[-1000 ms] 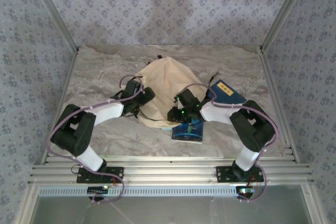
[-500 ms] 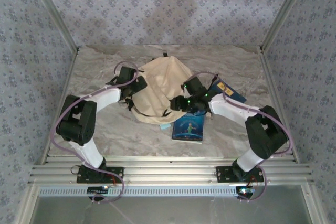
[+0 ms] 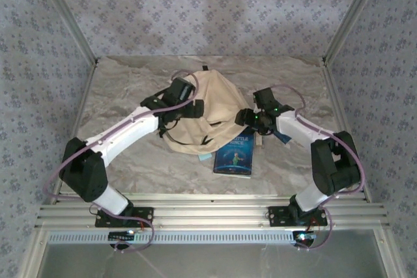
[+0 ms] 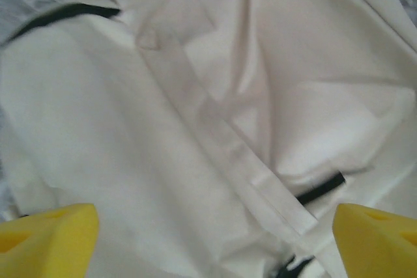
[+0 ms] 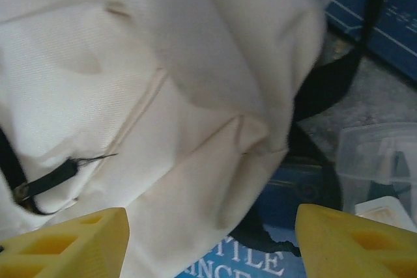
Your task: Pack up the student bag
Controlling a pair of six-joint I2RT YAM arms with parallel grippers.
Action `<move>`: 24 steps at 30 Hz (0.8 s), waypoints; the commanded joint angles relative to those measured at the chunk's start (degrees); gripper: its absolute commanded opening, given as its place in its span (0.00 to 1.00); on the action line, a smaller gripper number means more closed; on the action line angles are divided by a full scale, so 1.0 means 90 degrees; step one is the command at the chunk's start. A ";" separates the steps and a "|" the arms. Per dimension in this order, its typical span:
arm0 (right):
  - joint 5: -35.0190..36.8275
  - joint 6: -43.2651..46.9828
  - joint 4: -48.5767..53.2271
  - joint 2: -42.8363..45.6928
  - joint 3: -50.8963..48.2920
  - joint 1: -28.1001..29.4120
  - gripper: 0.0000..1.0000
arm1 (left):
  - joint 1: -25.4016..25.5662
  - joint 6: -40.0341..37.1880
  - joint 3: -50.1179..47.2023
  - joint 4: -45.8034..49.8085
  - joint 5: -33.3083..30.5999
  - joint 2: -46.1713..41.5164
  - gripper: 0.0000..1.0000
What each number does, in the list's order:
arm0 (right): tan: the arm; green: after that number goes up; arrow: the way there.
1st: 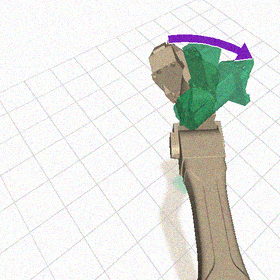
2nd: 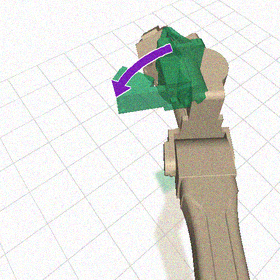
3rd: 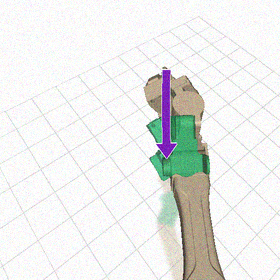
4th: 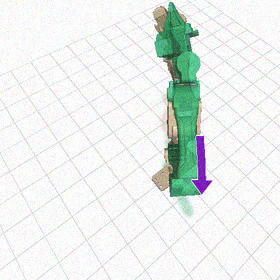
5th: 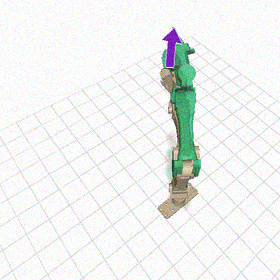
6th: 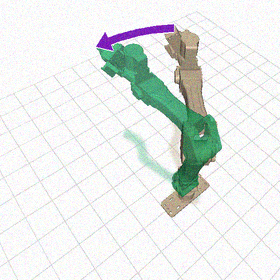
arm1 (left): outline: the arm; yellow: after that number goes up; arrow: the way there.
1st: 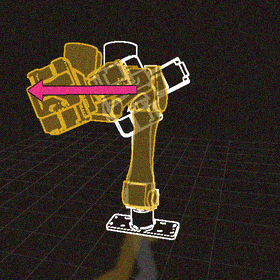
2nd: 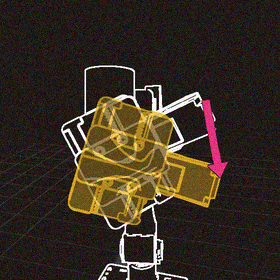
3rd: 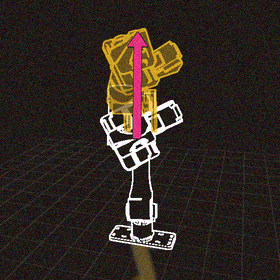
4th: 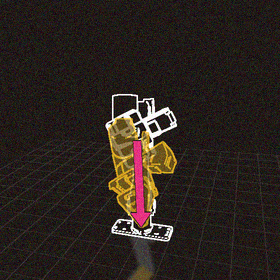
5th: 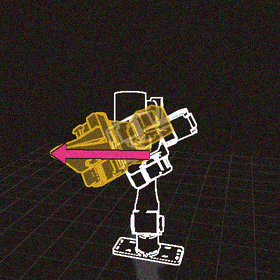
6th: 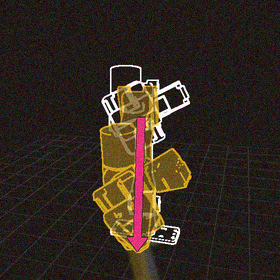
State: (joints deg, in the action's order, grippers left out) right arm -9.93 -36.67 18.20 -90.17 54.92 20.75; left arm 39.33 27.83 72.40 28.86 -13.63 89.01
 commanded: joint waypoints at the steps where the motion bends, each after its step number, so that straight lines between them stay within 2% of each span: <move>1: 0.0033 -0.0482 -0.0654 -0.0229 -0.0269 -0.0101 0.72 | 0.0293 0.0019 -0.0156 0.0038 0.0357 0.0310 0.85; 3: -0.0071 -0.0677 -0.1099 -0.0333 -0.0395 -0.0118 0.73 | 0.0407 -0.0002 -0.0159 -0.0124 0.0664 0.0602 0.77; 9: -0.0158 -0.0918 -0.1471 -0.0608 -0.0434 -0.0108 0.69 | 0.0712 -0.0239 -0.0162 -0.0334 0.0798 0.1212 0.59; 14: -0.0117 -0.1083 -0.1729 -0.0662 -0.0622 -0.0113 0.59 | 0.0826 -0.0290 -0.0193 -0.0113 0.0897 0.1561 0.46; 24: -0.0091 -0.1084 -0.1739 -0.0703 -0.0585 -0.0087 0.41 | 0.0924 -0.0222 -0.0332 -0.0084 0.1214 0.1718 0.44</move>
State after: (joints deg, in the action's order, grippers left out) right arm -11.11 -45.91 2.90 -95.81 50.06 19.99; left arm 46.98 25.98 70.11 27.22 -4.38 103.33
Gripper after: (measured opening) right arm 0.423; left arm 0.439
